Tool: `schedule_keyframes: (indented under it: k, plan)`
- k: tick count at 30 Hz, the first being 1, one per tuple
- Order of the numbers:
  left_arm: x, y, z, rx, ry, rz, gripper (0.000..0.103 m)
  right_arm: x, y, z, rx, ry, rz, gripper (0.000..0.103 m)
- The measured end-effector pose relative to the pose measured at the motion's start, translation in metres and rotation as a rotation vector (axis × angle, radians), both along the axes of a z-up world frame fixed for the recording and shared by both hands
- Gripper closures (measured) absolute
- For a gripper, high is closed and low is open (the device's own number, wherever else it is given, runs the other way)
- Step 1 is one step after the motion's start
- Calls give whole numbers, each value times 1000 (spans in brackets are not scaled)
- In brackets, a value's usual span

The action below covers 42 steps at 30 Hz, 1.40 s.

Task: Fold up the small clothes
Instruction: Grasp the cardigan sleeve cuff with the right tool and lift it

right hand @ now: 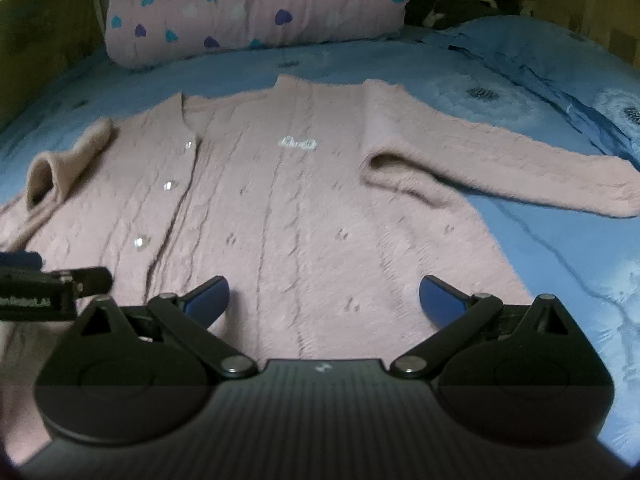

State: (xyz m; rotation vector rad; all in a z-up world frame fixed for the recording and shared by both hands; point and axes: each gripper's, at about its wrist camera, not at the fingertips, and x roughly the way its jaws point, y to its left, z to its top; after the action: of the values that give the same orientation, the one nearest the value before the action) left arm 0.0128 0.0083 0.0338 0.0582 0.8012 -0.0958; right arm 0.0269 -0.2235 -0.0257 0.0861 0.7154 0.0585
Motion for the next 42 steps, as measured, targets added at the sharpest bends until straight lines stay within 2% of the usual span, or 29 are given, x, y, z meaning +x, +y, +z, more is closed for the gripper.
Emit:
schedule_keyframes:
  k: [3,5,9,13,17,20,22,25,30,31,33,34,35,36,38,42]
  plan:
    - [3,-1,16,23,-30,-8,0,2,-18,18,1,-33,-30,0]
    - [8,1,21,7,-31,-2,0,5,-36,30,9,-53,-75,0]
    - [22,3,20,-33,-13,-17,0,20,-81,39,42,-65,-235,0]
    - [34,7,9,-45,-8,-10,0,37,-122,26,55,-40,-395,0]
    - [46,15,-1,-61,15,14,0,50,-157,5,115,-10,-485,0]
    - [50,22,-11,-61,42,41,0,64,-178,-11,247,-15,-531,0]
    - [51,21,-16,-25,39,33,0,64,-187,-18,329,-62,-569,0]
    - [51,16,-19,24,30,16,0,68,-188,-21,380,-100,-585,0]
    - [54,21,-11,6,94,15,0,80,-190,-22,401,-123,-561,2]
    - [53,23,-9,0,97,19,0,82,-190,-22,400,-130,-559,6]
    - [48,30,-3,-28,72,33,0,83,-191,-22,389,-149,-569,46]
    - [46,34,-2,-50,55,41,0,84,-193,-22,384,-143,-584,56]
    - [43,37,-1,-69,43,47,0,83,-196,-22,383,-144,-593,81]
    - [41,40,-2,-89,34,51,0,82,-200,-23,404,-146,-591,85]
    - [42,42,-6,-108,35,57,0,80,-211,-23,484,-157,-598,87]
    - [45,37,-7,-91,56,48,0,75,-220,-1,459,-239,-605,88]
